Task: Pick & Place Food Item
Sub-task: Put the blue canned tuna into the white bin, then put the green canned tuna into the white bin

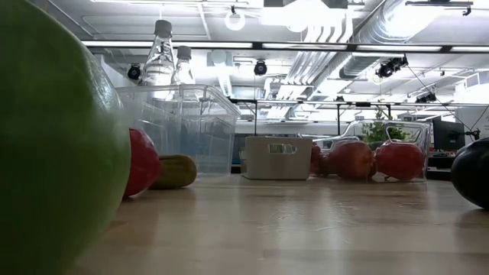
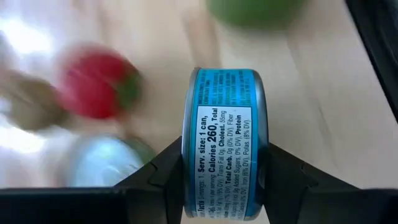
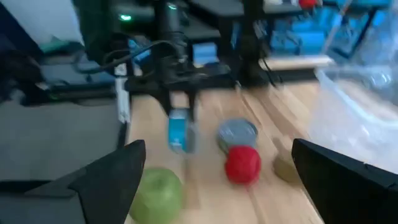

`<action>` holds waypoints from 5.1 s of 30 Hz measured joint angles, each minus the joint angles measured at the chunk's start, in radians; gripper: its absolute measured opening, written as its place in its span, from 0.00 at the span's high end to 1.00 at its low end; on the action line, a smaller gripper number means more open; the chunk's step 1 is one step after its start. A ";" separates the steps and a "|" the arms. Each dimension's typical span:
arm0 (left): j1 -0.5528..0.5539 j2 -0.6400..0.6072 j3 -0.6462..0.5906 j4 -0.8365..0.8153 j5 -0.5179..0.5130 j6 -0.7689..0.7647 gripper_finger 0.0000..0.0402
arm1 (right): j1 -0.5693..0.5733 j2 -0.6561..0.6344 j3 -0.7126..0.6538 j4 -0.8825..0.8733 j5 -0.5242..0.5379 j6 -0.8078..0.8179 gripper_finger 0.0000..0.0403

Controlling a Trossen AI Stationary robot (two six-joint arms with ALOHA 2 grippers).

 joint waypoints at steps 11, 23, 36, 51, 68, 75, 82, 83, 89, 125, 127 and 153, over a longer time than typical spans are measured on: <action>0.216 -0.185 0.048 0.396 -0.505 0.354 0.63 | 0.046 0.003 0.000 0.148 0.000 -0.251 0.02; 0.708 -0.171 0.047 0.857 -0.289 0.407 0.63 | 0.110 0.003 0.000 0.148 0.034 -0.361 0.02; 1.039 0.051 0.046 1.007 -0.081 0.342 0.63 | 0.266 0.003 0.000 0.140 0.678 -0.439 0.02; 1.191 0.138 0.047 0.989 0.010 0.342 0.63 | 0.301 0.003 0.000 0.129 0.681 -0.469 0.02; 1.175 0.141 0.048 0.964 0.004 0.415 0.45 | 0.301 0.002 0.000 0.123 0.681 -0.465 0.02; 1.124 0.106 0.048 0.962 0.004 0.553 0.44 | 0.301 0.002 0.000 0.123 0.681 -0.462 0.02; 0.954 -0.054 0.048 0.868 0.014 0.746 0.44 | 0.301 0.002 0.000 0.123 0.680 -0.458 0.02; 0.924 -0.083 0.048 0.812 0.018 0.749 0.44 | 0.301 0.002 0.000 0.123 0.679 -0.458 0.02; 0.741 -0.250 0.048 0.417 0.036 0.650 0.44 | 0.300 0.002 0.000 0.123 0.674 -0.458 0.02; 0.245 -0.418 -0.006 -0.306 0.174 -0.061 0.43 | 0.049 0.002 0.000 0.116 0.123 -0.284 0.02; 0.245 -0.417 -0.006 -0.317 0.124 -0.116 0.42 | 0.049 0.002 0.000 0.116 0.123 -0.284 0.02; 0.304 -0.313 -0.009 -0.380 0.045 -0.097 0.12 | 0.049 0.002 -0.001 0.094 0.124 -0.284 0.02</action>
